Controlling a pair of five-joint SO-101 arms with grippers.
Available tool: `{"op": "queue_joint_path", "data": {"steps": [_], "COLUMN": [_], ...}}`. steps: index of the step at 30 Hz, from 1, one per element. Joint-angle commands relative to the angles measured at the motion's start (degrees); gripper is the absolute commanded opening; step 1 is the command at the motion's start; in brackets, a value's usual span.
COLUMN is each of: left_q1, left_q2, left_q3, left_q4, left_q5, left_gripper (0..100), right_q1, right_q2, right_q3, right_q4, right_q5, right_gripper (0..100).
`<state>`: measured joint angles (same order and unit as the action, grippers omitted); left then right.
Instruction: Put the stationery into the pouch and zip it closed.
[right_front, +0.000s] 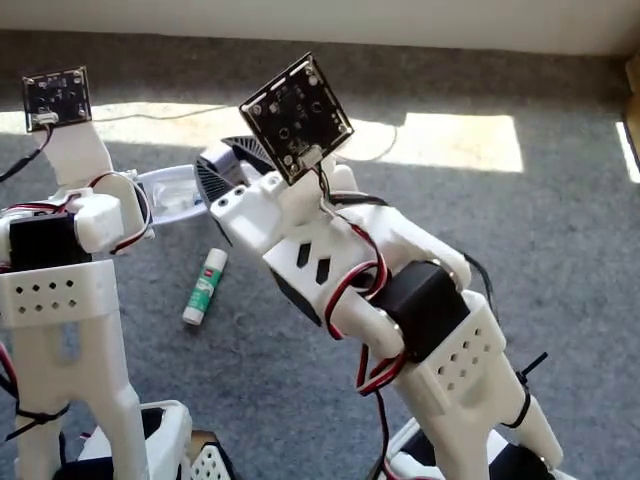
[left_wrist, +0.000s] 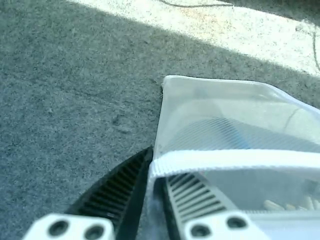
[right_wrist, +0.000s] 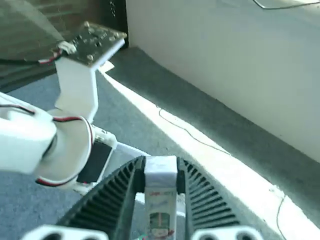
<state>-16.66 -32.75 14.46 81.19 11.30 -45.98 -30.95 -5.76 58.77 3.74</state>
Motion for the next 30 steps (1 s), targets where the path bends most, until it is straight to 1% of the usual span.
{"op": "queue_joint_path", "data": {"steps": [1,3,5,6,14,18,26,30], "left_q1": [-0.7,-0.7,-0.7,-0.7,-0.7,-0.7,-0.7,-0.7], "left_q2": [0.1,0.1,0.1,0.1,0.1,0.1,0.1,0.1], "left_q3": [-3.2,-3.3,-3.3,-3.3,-3.3,-3.3,-3.2,-3.2], "left_q4": [0.2,0.2,0.2,0.2,0.2,0.2,0.2,0.1], "left_q5": [0.4,0.4,0.4,0.4,0.4,0.4,0.5,0.5], "left_gripper": [1,1,1,1,1,1,1,1], "right_q1": [-2.0,-2.7,-3.5,-3.8,-3.6,-3.5,-3.5,-3.5], "right_q2": [-2.1,-2.8,-4.7,-6.2,-19.1,-20.0,-19.6,-13.6], "right_q3": [-1.5,2.0,6.5,9.9,40.4,49.3,60.5,62.1], "right_q4": [-6.9,-11.7,-17.2,-20.4,-54.3,-64.4,-82.9,-88.6], "right_q5": [-0.9,-0.9,-0.9,-0.8,-0.4,-0.5,-0.7,-0.6], "right_gripper": [6.2,5.7,0.9,0.0,0.5,0.5,0.5,0.5]}}
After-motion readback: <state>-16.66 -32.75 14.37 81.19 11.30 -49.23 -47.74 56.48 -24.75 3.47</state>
